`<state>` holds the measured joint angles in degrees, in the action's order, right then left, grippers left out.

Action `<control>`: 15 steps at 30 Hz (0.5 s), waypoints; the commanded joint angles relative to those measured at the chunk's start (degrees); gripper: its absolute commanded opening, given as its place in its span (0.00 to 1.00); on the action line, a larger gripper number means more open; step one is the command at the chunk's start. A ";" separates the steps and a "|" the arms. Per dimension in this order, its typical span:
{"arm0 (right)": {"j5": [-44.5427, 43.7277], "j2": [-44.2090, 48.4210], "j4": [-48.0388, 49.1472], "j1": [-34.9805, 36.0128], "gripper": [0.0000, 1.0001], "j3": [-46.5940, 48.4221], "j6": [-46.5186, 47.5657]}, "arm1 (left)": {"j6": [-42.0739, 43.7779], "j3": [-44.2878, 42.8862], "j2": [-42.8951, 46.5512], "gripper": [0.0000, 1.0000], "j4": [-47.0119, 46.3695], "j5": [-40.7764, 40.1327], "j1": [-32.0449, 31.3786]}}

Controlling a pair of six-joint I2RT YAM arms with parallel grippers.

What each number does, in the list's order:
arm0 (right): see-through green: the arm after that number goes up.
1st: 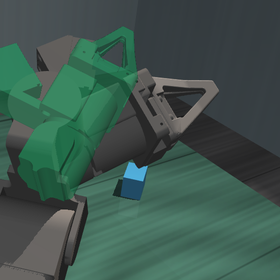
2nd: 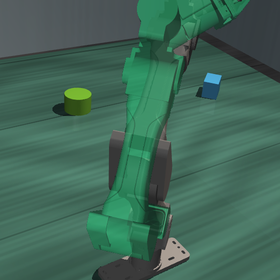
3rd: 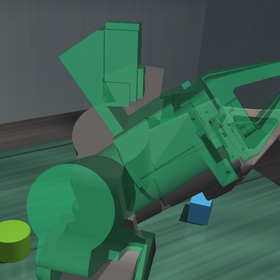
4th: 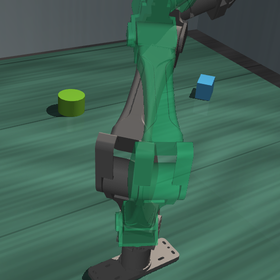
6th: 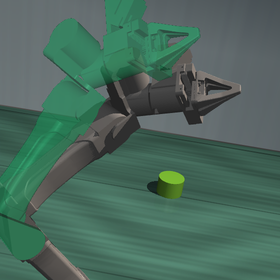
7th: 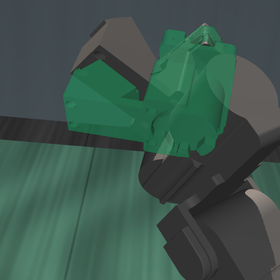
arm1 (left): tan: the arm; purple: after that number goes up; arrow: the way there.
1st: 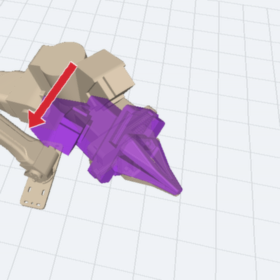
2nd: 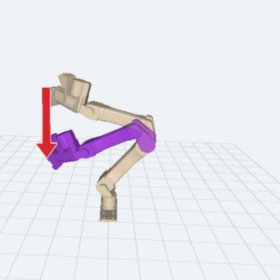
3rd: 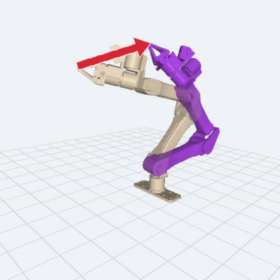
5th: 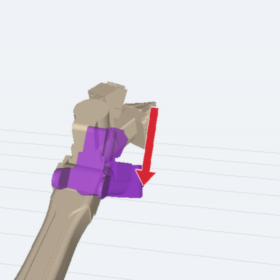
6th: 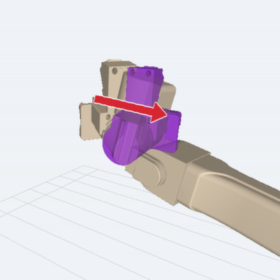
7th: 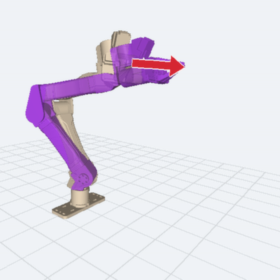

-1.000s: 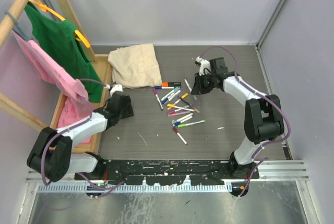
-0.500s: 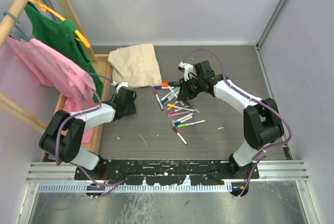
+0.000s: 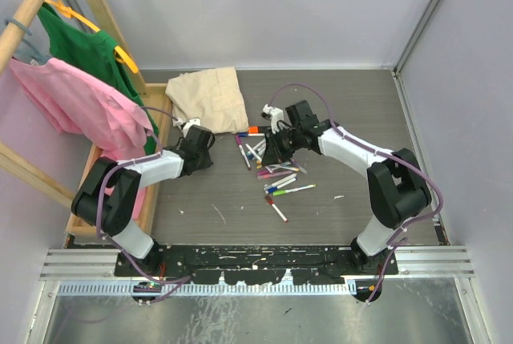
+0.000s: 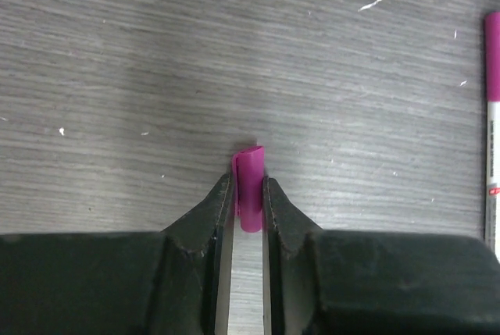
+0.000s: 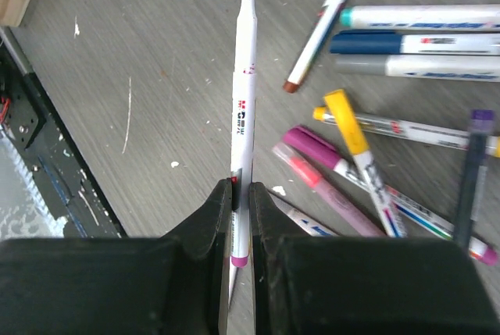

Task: Open the pen caps
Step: Move the pen cap to the center of the board, then place the pen at the center of the board.

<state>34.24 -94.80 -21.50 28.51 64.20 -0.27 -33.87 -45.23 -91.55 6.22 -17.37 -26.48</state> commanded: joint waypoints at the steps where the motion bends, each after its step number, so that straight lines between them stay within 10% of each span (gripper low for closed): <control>1: 2.17 -1.36 3.26 3.15 0.00 -0.53 -2.26 | -2.21 -2.67 -1.95 0.14 -1.52 -2.22 0.45; 10: 1.61 -7.72 9.22 10.89 0.00 -1.02 -9.97 | -6.39 -3.97 -4.41 0.21 -4.87 -2.75 1.53; 15: 1.25 -12.22 13.87 13.41 0.00 -0.61 -16.94 | -8.51 -2.89 -3.62 0.43 -7.02 -0.92 2.74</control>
<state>34.87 -105.12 -13.72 40.40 63.18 -10.33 -39.72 -48.07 -95.35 2.35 -18.72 -24.99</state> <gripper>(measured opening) 0.150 0.362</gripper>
